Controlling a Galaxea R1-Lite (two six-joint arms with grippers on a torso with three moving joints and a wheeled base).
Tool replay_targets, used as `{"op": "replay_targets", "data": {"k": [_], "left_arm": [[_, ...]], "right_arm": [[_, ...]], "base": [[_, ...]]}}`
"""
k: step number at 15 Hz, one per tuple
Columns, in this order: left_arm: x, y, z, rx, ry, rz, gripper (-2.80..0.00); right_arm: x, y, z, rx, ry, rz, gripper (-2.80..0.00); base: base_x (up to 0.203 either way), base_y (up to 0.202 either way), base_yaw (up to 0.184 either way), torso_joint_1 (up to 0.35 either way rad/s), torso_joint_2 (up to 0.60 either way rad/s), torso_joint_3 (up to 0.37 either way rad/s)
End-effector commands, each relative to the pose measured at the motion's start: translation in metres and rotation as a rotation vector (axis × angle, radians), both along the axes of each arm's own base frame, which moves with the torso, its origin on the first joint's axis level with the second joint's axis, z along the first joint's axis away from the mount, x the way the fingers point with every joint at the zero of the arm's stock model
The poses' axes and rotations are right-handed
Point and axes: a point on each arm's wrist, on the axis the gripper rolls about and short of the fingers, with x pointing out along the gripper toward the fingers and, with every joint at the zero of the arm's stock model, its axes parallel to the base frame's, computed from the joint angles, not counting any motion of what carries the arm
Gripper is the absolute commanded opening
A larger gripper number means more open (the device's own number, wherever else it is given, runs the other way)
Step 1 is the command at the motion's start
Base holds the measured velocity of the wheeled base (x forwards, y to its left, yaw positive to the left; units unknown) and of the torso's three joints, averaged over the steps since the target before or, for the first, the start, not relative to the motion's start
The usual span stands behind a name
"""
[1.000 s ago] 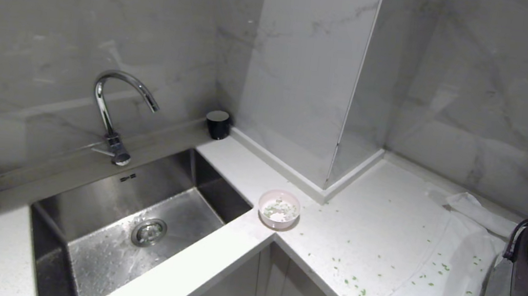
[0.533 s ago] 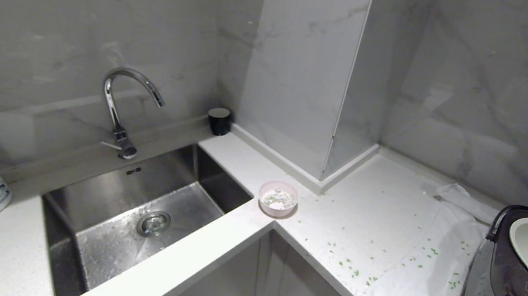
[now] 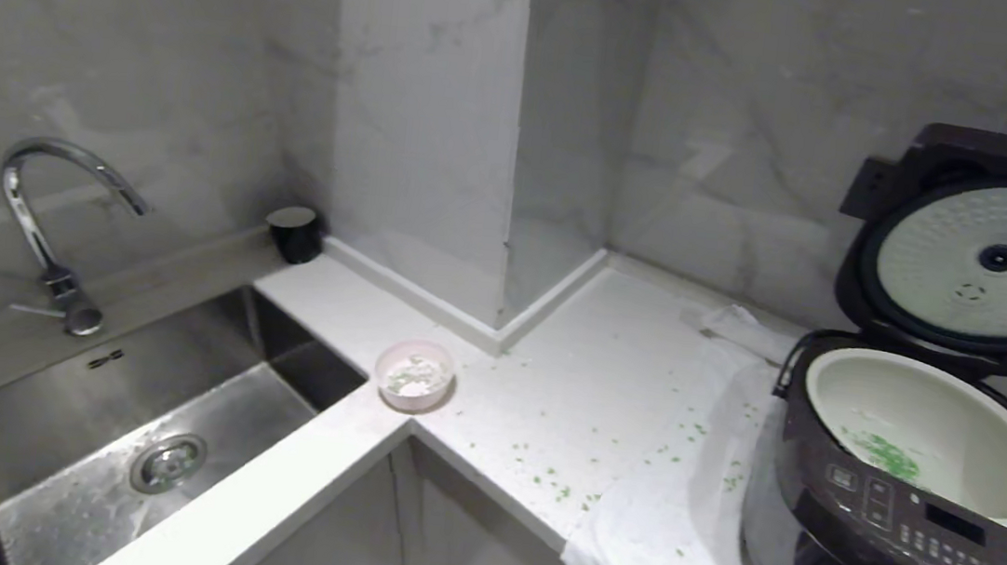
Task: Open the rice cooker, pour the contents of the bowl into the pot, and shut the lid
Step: Pour the water from the bowl into the rice cooker
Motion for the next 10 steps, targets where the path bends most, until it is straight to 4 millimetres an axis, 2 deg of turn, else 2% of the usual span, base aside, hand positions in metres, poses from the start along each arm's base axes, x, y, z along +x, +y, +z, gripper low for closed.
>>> {"op": "replay_targets", "data": {"k": [1,10], "left_arm": [[0.0004,0.0000,-0.0017,-0.001,0.005,0.002,-2.80],[0.0004,0.0000,-0.0017,0.000,0.005,0.001,-2.80]], "right_arm": [[0.0001,0.0000,-0.0004,0.000,0.001,0.001,-2.80],[0.0001,0.0000,-0.0003,0.000,0.001,-0.001,-2.80]], "base": [[0.007,0.014,-0.187,0.002,0.01,0.007],[0.003,0.008,-0.177,0.002,0.00,0.004]]}}
